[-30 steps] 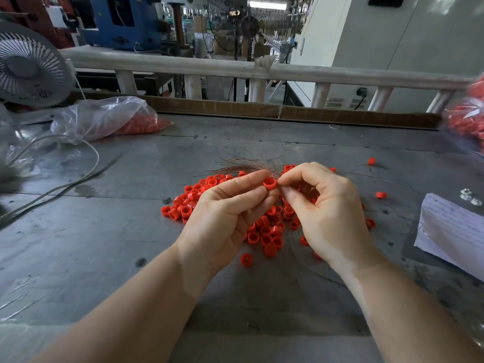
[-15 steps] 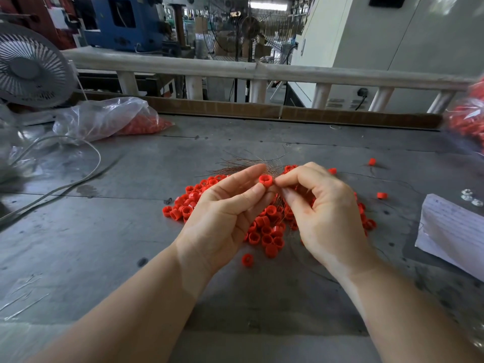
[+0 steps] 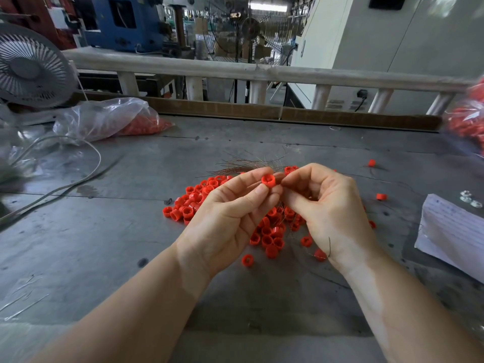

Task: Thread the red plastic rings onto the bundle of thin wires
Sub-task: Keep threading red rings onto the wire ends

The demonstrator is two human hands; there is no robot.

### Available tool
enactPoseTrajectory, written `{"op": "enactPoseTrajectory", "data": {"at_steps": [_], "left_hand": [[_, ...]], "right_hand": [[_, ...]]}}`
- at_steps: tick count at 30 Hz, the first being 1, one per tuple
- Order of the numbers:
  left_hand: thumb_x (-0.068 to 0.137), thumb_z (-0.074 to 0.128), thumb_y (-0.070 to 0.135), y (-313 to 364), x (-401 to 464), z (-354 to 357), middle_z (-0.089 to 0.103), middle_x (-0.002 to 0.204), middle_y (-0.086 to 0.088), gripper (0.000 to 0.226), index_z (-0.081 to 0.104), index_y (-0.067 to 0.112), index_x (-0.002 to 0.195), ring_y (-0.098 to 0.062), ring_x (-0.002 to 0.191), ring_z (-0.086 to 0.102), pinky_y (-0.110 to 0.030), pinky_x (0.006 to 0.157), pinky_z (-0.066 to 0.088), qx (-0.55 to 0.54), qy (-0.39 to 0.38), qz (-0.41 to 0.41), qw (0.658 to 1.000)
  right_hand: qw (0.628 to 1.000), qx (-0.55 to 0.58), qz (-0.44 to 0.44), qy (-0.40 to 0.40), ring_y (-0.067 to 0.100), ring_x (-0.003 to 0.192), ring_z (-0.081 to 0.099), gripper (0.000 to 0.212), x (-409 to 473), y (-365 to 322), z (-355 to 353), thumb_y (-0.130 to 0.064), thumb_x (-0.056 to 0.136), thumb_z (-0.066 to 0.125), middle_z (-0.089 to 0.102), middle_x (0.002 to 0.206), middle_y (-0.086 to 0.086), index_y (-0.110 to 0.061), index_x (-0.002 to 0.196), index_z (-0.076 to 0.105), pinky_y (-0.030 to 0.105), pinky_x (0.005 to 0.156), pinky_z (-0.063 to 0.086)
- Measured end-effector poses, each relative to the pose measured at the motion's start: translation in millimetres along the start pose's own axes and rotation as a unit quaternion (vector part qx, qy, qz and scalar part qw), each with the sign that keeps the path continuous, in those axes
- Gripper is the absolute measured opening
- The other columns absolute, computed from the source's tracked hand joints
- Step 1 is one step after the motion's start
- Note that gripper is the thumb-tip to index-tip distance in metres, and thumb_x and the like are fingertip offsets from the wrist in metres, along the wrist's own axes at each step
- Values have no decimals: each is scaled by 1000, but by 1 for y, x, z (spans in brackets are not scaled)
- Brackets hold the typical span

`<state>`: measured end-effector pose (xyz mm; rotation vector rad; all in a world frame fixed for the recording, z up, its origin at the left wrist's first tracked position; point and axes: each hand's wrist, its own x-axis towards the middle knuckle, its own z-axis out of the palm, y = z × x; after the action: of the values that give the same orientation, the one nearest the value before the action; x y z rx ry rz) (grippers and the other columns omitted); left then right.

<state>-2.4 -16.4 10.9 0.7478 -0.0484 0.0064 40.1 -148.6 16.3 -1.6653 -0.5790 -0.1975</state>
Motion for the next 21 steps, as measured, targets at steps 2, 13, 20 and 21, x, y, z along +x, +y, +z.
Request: {"op": "enactPoseTrajectory", "data": {"at_steps": [2, 13, 20, 21], "left_hand": [[70, 56, -2, 0, 0, 0, 72, 85, -11, 23, 76, 7, 80, -13, 73, 70, -19, 66, 56, 0, -2, -3, 1000], [67, 59, -1, -1, 1, -1, 71, 78, -9, 21, 76, 6, 78, -13, 69, 70, -19, 65, 56, 19, 21, -20, 999], [68, 59, -1, -1, 1, -3, 69, 85, -11, 29, 64, 0, 97, -14, 73, 70, -22, 69, 58, 18, 27, -43, 999], [69, 60, -1, -1, 1, -3, 69, 86, -11, 30, 64, 0, 98, -14, 73, 69, -22, 69, 58, 22, 28, -47, 998]], "right_hand": [[999, 0, 32, -2, 7, 70, 67, 14, 0, 3, -1, -11, 75, 75, 72, 73, -3, -20, 72, 64, 17, 67, 52], [999, 18, 20, -17, 7, 74, 65, 21, 0, 2, -4, -3, 79, 70, 71, 77, -4, -24, 76, 68, 18, 69, 49], [999, -13, -12, -46, 10, 80, 64, 19, -1, -6, -4, -12, 79, 72, 71, 86, -4, -28, 90, 73, 34, 79, 52], [998, -30, -18, -48, 9, 82, 64, 22, -1, -6, -4, -8, 81, 71, 70, 87, -6, -29, 90, 73, 32, 79, 52]]}}
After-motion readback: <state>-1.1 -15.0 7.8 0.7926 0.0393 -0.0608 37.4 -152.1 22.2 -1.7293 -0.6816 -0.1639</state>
